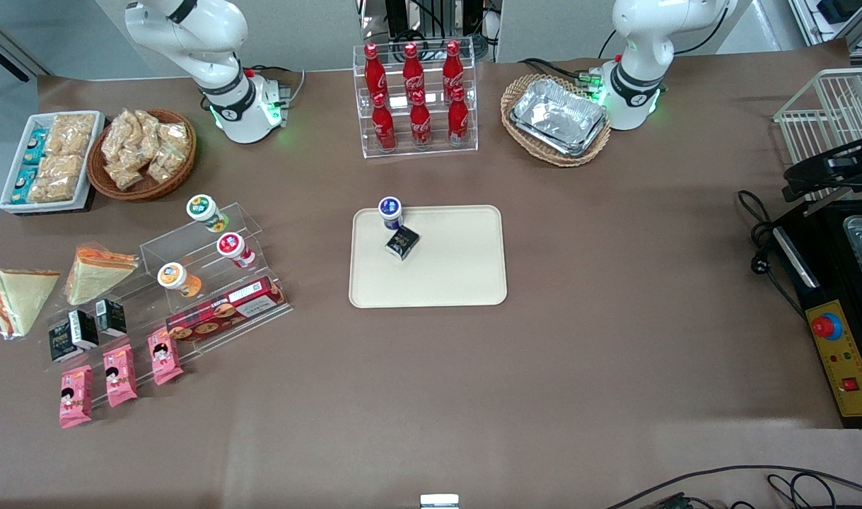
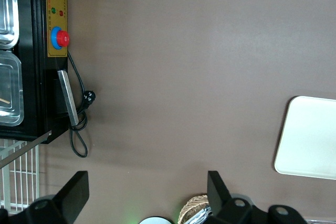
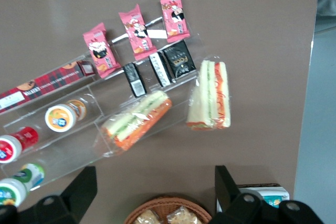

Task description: Place sandwich on tray

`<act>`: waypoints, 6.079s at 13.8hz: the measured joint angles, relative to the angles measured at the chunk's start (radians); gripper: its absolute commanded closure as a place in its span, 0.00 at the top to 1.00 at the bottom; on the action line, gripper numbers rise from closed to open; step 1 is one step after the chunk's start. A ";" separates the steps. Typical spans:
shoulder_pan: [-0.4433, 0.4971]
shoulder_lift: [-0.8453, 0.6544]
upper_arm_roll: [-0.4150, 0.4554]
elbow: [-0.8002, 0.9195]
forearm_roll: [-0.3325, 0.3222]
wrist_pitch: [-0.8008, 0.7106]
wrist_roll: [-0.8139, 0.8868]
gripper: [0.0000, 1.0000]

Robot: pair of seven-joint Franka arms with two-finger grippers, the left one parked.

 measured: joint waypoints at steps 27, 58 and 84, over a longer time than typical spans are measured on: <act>-0.011 0.157 -0.192 -0.310 0.243 0.475 -0.180 1.00; 0.108 0.132 -0.217 0.070 0.164 0.025 0.027 0.00; 1.050 0.371 -0.106 0.092 0.223 0.247 1.973 0.00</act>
